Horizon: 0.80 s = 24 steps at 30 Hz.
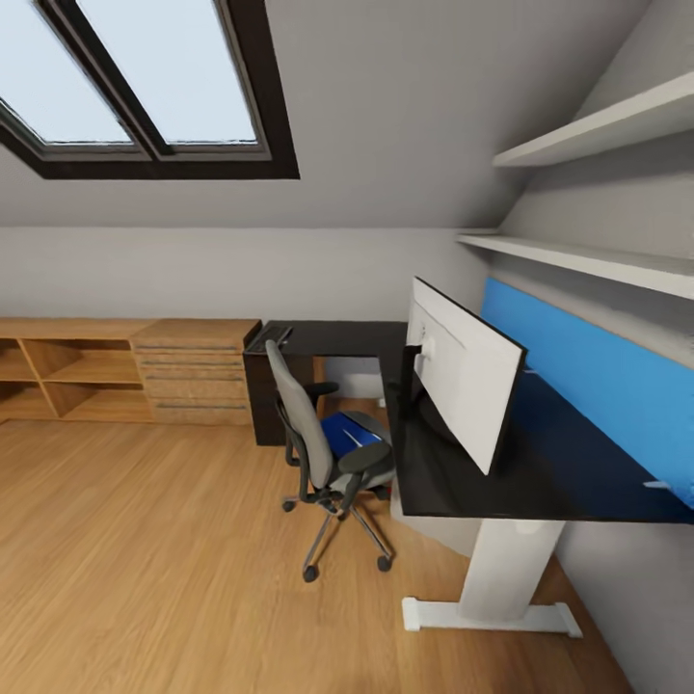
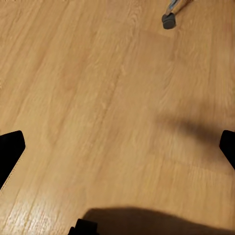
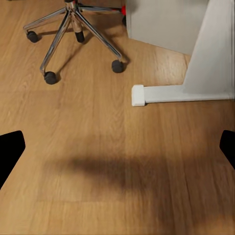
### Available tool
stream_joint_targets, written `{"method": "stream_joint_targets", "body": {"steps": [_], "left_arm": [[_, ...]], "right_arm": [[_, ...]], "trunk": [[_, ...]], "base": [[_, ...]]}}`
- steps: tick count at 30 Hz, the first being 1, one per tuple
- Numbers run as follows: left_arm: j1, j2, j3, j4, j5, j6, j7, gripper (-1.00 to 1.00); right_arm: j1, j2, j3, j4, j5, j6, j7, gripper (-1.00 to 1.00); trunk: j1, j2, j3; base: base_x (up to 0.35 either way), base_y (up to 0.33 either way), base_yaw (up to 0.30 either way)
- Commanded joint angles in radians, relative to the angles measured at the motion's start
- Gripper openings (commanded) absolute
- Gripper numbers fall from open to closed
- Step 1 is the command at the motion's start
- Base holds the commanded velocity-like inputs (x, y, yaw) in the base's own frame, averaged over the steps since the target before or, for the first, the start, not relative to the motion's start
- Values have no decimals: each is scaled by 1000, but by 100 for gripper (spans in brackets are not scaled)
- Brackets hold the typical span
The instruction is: In the bedroom, organize the workspace by keeping the computer under the desk, ensuring the monitor is on the desk, placing the keyboard on the desk next to the monitor, placing the mouse on the desk next to the keyboard, moving the folder from the swivel chair onto the desk next to the mouse, stacking the notebook on top of the folder with the pen on top of the notebook, and positioning the swivel chair next to the desk.
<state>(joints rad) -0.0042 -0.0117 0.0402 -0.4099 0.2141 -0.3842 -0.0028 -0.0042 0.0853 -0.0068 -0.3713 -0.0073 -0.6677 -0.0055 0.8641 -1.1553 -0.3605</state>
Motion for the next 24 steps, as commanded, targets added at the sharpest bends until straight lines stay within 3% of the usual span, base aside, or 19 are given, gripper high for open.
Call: {"method": "stream_joint_targets", "body": {"steps": [1,11,24], "left_arm": [[0,-1,3,0,-1,-2,0,100],[0,-1,3,0,-1,-2,0,100],[0,-6,1,0,-3,-1,1,100]], "right_arm": [[0,-3,-1,-2,-1,-3,-1,100],[0,-10,-1,-6,-1,-3,-1,100],[0,-11,-1,-5,-1,0,0,100]], "trunk": [[0,-1,0],[0,-1,1],[0,-1,1]], "base": [[-72,265,-174],[-39,291,-184],[-10,28,-10]]}}
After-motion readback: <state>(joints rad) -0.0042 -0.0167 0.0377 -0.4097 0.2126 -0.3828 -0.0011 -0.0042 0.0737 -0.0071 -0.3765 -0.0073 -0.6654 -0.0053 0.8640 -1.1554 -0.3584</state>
